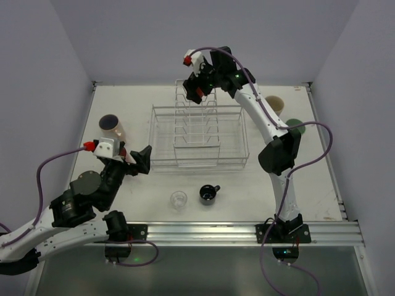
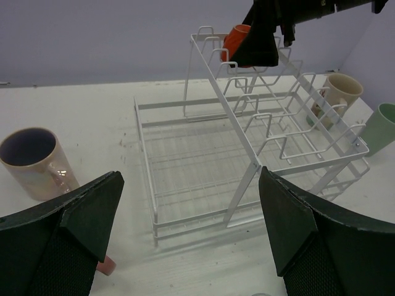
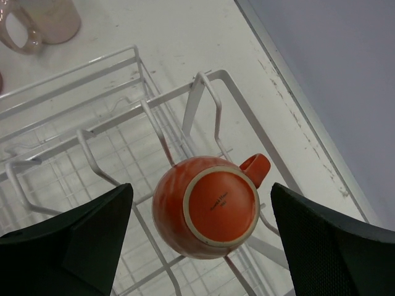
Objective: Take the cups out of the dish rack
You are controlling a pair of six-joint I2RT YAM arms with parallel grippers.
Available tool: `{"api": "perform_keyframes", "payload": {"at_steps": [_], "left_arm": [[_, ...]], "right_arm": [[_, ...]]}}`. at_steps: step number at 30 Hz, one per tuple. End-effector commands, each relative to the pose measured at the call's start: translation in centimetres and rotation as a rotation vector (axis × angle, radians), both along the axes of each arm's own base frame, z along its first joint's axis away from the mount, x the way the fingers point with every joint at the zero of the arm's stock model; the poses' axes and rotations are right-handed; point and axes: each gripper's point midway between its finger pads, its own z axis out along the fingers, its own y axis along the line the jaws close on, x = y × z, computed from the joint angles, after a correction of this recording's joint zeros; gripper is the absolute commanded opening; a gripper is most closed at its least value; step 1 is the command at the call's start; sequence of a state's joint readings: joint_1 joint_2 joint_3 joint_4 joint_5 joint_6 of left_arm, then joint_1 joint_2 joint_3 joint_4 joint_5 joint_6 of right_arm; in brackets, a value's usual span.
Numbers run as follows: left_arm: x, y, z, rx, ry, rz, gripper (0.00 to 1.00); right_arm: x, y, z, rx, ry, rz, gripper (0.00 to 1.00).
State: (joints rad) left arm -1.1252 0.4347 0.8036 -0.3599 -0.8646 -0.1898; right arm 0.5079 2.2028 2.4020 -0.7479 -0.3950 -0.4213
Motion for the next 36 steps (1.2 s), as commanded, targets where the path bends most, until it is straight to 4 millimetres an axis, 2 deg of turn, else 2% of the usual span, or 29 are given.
{"api": "perform_keyframes", "payload": {"at_steps": [1, 6, 8, 9, 10, 11, 13, 15, 17, 18, 20, 21, 22, 24, 25, 30, 32, 33, 34, 35, 36], "left_arm": [[0.4, 0.0, 0.7, -0.04, -0.018, 0.027, 0.99], [0.6, -0.3, 0.6, -0.025, -0.017, 0.027, 0.99], [0.6, -0.4, 0.6, -0.022, -0.017, 0.024, 0.99], [0.7, -0.5, 0.5, -0.018, -0.016, 0.024, 0.99], [0.7, -0.5, 0.6, -0.022, -0.017, 0.024, 0.99], [0.7, -0.5, 0.6, -0.019, -0.017, 0.026, 0.99], [0.7, -0.5, 0.5, -0.019, -0.016, 0.026, 0.99], [0.8, -0.5, 0.7, -0.022, -0.018, 0.023, 0.99], [0.8, -0.5, 0.7, -0.026, -0.019, 0.021, 0.99], [0.8, -0.6, 0.8, -0.027, -0.02, 0.018, 0.99], [0.8, -0.8, 1.0, -0.036, -0.023, 0.011, 0.99], [0.7, -1.1, 1.2, -0.04, -0.025, -0.003, 0.99], [0.7, -1.2, 1.3, -0.046, -0.027, -0.009, 0.99], [0.6, -1.7, 1.7, -0.056, -0.027, -0.031, 0.99], [0.6, -1.9, 1.7, -0.059, -0.024, -0.039, 0.99], [0.4, -3.6, 2.2, -0.089, -0.014, -0.104, 0.98], [0.2, -4.8, 2.6, -0.11, -0.012, -0.15, 0.96], [0.1, -5.3, 3.7, -0.156, -0.03, -0.173, 0.95], [0.0, -6.0, 4.2, -0.179, -0.04, -0.202, 0.94], [-0.3, -7.4, 4.5, -0.191, -0.045, -0.259, 0.92], [-0.4, -8.2, 5.8, -0.253, -0.07, -0.291, 0.91]], "right_arm": [[0.9, -0.5, 1.3, 0.007, -0.057, -0.014, 0.96], [1.1, -0.6, -0.4, -0.011, -0.029, -0.024, 0.93], [1.3, -0.6, -0.4, -0.003, -0.032, -0.029, 0.86], [1.2, -0.5, -0.4, 0.002, -0.033, -0.03, 0.8], [1.2, -0.6, -0.5, 0.005, -0.028, -0.035, 0.63], [1.1, -0.6, 0.4, 0.02, -0.047, -0.038, 0.58], [0.9, -0.6, 0.6, 0.027, -0.05, -0.04, 0.5], [0.7, -0.7, 2.3, 0.055, -0.085, -0.043, 0.47], [0.5, -0.8, 3.1, 0.079, -0.107, -0.046, 0.45], [0.0, -1.0, 4.6, 0.098, -0.132, -0.048, 0.43], [-0.1, -1.1, 6.2, 0.132, -0.162, -0.059, 0.36], [-0.5, -1.4, 8.0, 0.156, -0.197, -0.07, 0.34], [-0.8, -1.5, 8.3, 0.173, -0.196, -0.077, 0.32], [-1.2, -1.6, 10.5, 0.225, -0.243, -0.083, 0.29], [-2.1, -1.8, 12.4, 0.262, -0.264, -0.077, 0.28], [-4.0, -2.1, 15.2, 0.369, -0.264, -0.083, 0.27], [-5.3, -2.6, 16.7, 0.434, -0.251, -0.104, 0.27], [-6.2, -2.5, 17.2, 0.507, -0.192, -0.124, 0.27], [-7.1, -2.3, 14.3, 0.534, -0.091, -0.131, 0.27], [-9.7, -3.3, 19.1, 0.665, -0.173, -0.103, 0.26], [-11.4, -3.5, 19.6, 0.773, -0.089, -0.106, 0.27]]}}
